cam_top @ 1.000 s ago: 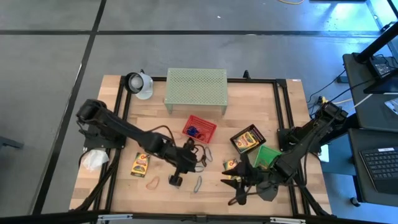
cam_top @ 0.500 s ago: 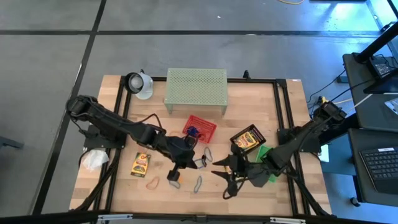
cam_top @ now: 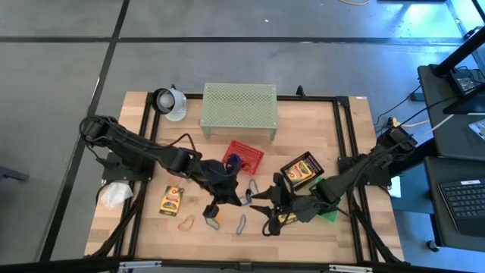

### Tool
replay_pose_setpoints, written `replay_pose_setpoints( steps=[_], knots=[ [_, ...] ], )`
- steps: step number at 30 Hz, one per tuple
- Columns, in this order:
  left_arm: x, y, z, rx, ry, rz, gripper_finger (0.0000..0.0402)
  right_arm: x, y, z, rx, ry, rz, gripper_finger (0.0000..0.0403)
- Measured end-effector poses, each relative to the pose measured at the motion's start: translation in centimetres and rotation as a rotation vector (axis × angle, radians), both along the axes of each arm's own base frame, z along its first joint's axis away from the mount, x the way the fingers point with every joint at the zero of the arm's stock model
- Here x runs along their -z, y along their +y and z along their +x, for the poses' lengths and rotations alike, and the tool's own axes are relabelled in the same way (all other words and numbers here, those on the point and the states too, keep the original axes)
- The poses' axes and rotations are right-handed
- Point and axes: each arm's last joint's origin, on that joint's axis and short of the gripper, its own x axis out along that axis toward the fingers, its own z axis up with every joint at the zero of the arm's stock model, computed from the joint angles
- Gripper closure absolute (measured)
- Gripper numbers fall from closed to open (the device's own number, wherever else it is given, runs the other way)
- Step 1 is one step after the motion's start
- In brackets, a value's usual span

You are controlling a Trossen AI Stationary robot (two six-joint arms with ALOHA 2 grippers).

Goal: Pick & Place Office Desk Supplies
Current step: Put the blue rubber band into the green bin

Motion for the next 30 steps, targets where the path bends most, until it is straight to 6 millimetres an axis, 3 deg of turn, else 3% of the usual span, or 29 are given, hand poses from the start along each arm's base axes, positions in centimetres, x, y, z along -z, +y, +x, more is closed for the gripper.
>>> replay_pose_setpoints(
  steps=[30],
  knots=[
    [-0.9, -0.3, 0.3, 0.078, -0.083, -0.071, 0.04, 0.2, -0.9, 1.6, 0.001, -0.057, 0.033, 0.0256]
  ],
)
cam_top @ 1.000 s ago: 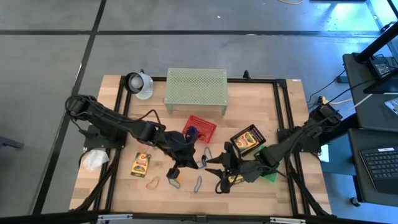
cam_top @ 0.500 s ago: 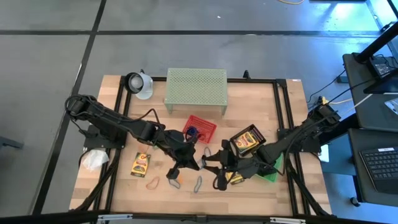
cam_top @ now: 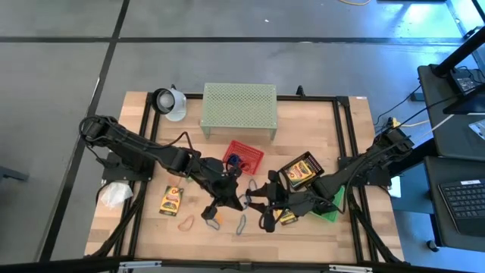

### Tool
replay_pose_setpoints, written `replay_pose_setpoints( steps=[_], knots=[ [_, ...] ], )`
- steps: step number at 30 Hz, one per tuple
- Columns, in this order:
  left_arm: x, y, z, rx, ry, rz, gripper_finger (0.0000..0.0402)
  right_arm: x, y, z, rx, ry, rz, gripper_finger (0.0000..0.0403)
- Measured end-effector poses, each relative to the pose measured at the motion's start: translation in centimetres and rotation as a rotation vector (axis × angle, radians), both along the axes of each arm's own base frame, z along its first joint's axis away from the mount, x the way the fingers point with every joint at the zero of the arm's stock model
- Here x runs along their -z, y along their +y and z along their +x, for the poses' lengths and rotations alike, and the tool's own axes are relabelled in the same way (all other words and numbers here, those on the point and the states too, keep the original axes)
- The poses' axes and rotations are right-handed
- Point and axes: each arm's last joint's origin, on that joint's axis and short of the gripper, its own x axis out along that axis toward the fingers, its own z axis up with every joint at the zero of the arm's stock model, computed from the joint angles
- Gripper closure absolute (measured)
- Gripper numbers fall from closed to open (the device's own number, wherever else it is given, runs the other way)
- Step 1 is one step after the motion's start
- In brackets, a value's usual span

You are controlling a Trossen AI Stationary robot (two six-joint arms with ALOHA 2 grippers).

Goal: Pick & Place Office Desk Supplies
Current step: Put the blue rubber band into the green bin

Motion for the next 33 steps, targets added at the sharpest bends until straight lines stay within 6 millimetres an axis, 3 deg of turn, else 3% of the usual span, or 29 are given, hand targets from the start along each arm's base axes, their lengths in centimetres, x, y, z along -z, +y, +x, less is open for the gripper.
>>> replay_pose_setpoints(
  steps=[7, 16, 27, 33],
  knots=[
    [0.03, 0.0, -0.02, 0.001, 0.005, 0.0, 0.04, -0.07, -0.11, 0.05, 0.022, -0.009, -0.009, 0.0283],
    [0.04, 0.0, -0.02, 0.001, 0.005, 0.0, 0.04, -0.18, 0.06, 0.0, 0.0, -0.016, -0.047, 0.0395],
    [0.02, -0.06, -0.06, 0.011, 0.017, -0.022, 0.04, -0.36, 0.58, -0.12, -0.088, -0.026, -0.014, 0.0388],
    [-0.04, -0.11, -0.13, 0.03, 0.028, -0.047, 0.04, -0.34, 0.68, -0.14, -0.128, -0.022, -0.062, 0.0342]
  ],
)
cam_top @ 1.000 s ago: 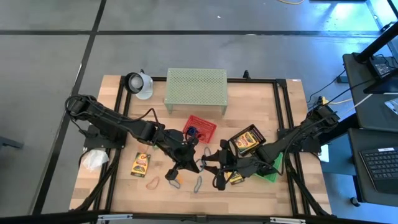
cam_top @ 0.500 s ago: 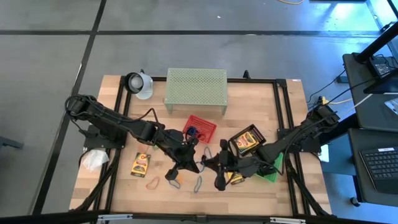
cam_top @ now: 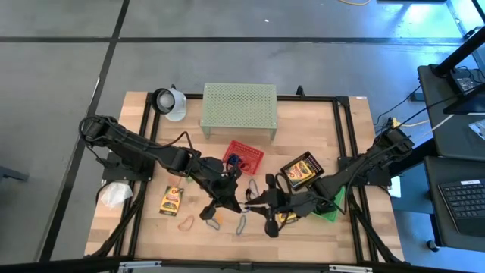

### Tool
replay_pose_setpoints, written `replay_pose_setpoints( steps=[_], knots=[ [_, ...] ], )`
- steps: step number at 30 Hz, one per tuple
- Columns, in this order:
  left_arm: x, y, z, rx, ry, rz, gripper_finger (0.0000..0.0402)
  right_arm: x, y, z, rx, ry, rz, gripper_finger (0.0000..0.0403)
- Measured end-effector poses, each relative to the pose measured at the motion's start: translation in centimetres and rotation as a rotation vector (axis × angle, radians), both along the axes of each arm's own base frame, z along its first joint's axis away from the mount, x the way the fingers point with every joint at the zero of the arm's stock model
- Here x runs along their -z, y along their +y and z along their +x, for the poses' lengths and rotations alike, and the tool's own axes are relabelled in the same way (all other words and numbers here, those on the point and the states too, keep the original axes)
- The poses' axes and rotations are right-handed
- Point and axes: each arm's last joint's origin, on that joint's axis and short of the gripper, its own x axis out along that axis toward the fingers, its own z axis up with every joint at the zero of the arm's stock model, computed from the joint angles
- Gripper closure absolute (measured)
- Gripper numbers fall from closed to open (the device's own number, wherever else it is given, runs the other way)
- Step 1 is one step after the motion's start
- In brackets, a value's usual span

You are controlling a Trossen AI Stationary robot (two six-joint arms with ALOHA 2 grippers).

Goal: Pick & Place Office Desk Supplies
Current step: Put the blue rubber band into the green bin

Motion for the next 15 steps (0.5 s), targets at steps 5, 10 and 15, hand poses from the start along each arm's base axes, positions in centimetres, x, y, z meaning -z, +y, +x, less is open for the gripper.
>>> replay_pose_setpoints(
  steps=[5, 10, 15],
  knots=[
    [0.0, -0.11, -0.04, 0.004, 0.0, -0.001, 0.04, 0.0, -0.07, 0.04, 0.001, -0.001, -0.011, 0.0262],
    [-0.01, -0.11, -0.05, 0.004, 0.0, -0.001, 0.04, 0.0, -0.16, 0.09, 0.011, 0.0, 0.008, 0.02],
    [-0.02, -0.12, -0.05, 0.007, 0.0, -0.002, 0.04, -0.03, -0.36, 0.15, 0.06, -0.008, 0.003, 0.0185]
  ],
)
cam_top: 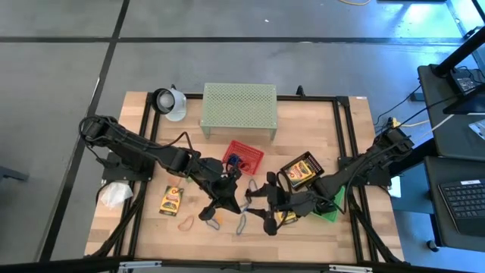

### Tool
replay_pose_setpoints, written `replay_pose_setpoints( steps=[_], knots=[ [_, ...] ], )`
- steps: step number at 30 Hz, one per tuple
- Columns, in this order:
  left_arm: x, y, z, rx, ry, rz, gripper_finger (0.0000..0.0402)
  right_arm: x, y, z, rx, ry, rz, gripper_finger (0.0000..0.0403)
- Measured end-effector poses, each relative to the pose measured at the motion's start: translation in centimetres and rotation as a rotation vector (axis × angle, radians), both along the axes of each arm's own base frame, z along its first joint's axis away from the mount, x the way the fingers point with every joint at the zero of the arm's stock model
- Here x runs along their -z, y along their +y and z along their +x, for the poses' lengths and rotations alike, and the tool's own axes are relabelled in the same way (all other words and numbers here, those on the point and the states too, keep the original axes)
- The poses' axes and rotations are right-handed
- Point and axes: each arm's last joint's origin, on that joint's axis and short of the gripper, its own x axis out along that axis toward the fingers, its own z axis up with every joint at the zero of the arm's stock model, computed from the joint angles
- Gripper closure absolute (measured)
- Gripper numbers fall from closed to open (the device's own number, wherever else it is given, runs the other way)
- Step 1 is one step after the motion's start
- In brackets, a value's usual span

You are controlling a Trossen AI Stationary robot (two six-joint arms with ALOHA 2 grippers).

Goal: Pick & Place Office Desk Supplies
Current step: Put the blue rubber band into the green bin

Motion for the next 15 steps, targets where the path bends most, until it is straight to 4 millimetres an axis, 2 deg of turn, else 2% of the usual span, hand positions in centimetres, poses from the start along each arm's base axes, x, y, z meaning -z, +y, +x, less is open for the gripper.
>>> replay_pose_setpoints(
  steps=[9, 15],
  knots=[
    [-0.17, -0.04, 0.01, 0.011, -0.011, -0.014, 0.04, -0.07, -0.69, 0.43, 0.019, -0.005, 0.02, 0.0206],
    [-0.29, -0.04, 0.06, 0.01, -0.02, -0.022, 0.04, -0.16, -0.83, 0.54, 0.019, -0.013, 0.031, 0.0234]
  ],
)
